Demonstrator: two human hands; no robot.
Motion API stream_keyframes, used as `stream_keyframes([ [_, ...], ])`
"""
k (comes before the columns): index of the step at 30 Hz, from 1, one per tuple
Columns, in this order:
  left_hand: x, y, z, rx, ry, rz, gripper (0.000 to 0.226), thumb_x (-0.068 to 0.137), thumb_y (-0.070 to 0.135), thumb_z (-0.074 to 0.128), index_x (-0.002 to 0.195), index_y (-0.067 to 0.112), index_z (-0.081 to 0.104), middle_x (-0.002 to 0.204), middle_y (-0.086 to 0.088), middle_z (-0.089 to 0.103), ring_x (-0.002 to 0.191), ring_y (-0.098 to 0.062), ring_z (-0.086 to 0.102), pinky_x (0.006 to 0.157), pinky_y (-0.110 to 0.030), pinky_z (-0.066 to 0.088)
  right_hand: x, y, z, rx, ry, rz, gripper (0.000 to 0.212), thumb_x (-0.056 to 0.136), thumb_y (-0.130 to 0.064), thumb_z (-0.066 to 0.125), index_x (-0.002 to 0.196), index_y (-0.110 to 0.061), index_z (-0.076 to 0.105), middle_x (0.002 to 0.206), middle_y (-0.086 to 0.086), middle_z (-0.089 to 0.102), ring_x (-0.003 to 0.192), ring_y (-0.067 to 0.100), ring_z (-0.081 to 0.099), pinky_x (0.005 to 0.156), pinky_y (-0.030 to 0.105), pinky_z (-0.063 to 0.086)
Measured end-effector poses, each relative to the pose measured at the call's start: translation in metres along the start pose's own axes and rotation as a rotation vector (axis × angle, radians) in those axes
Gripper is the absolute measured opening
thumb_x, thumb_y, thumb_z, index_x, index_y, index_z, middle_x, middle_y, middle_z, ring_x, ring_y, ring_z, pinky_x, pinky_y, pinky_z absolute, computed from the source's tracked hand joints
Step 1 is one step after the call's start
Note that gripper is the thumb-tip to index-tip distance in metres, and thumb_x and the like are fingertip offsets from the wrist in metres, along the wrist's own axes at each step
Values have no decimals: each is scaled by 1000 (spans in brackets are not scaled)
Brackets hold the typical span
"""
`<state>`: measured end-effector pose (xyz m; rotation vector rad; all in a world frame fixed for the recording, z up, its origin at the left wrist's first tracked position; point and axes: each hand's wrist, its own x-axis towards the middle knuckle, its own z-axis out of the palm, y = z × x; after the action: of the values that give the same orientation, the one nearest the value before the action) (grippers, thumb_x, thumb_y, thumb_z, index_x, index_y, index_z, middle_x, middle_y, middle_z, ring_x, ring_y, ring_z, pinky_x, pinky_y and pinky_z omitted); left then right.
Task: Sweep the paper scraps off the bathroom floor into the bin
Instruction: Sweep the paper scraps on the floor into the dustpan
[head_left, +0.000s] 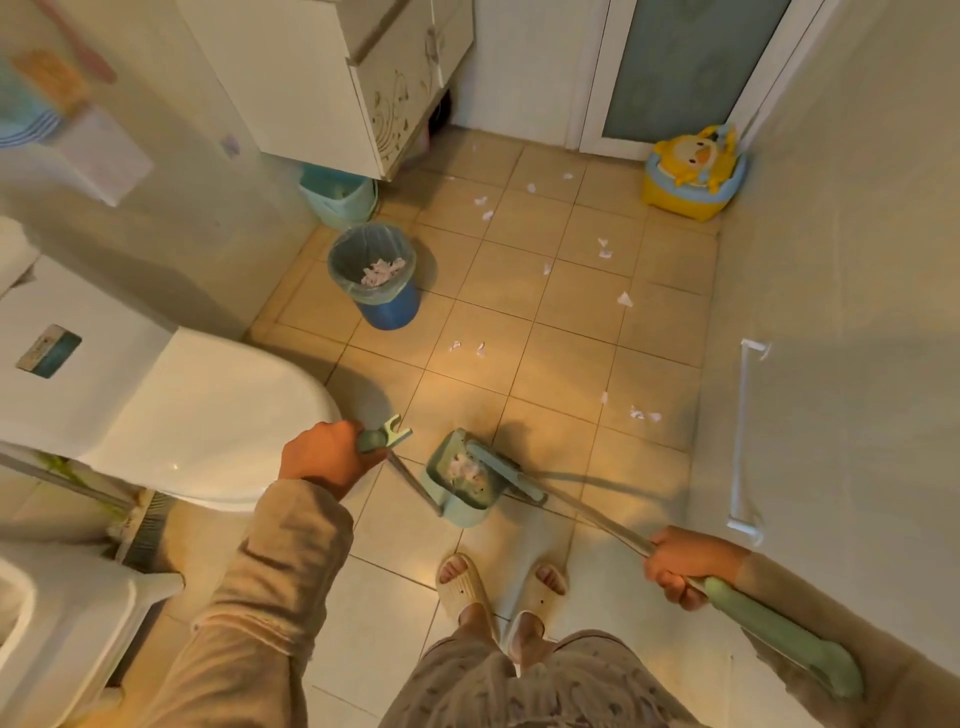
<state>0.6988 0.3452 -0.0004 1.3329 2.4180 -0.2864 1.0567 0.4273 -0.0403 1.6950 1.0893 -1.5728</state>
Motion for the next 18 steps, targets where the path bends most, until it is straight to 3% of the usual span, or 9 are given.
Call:
stream_keyframes([
  [8, 0, -10, 2, -18, 4, 52, 43, 88, 54, 48, 106, 18, 62, 107, -9, 69, 98, -30, 63, 78, -32, 49, -2, -9, 14, 49, 68, -33, 38, 90, 1, 41, 54, -11, 37, 28, -1, 38, 21, 6, 40, 33, 9, 27],
  [12, 14, -13, -6, -48, 44, 42, 43, 87, 54, 50, 104, 16, 62, 106, -11, 69, 97, -31, 63, 78, -32, 49, 4, -40, 7, -11, 92, -3, 45, 96, -4, 30, 51, -10, 36, 25, -2, 39, 19, 6, 38, 34, 10, 27],
  [18, 44, -6, -23, -150, 83, -47, 46, 85, 54, 53, 100, 12, 63, 103, -13, 69, 95, -32, 63, 74, -31, 46, 7, -103, -25, -121, 122, -11, 53, 93, -1, 31, 41, -10, 38, 22, -1, 37, 17, 6, 35, 31, 7, 28],
])
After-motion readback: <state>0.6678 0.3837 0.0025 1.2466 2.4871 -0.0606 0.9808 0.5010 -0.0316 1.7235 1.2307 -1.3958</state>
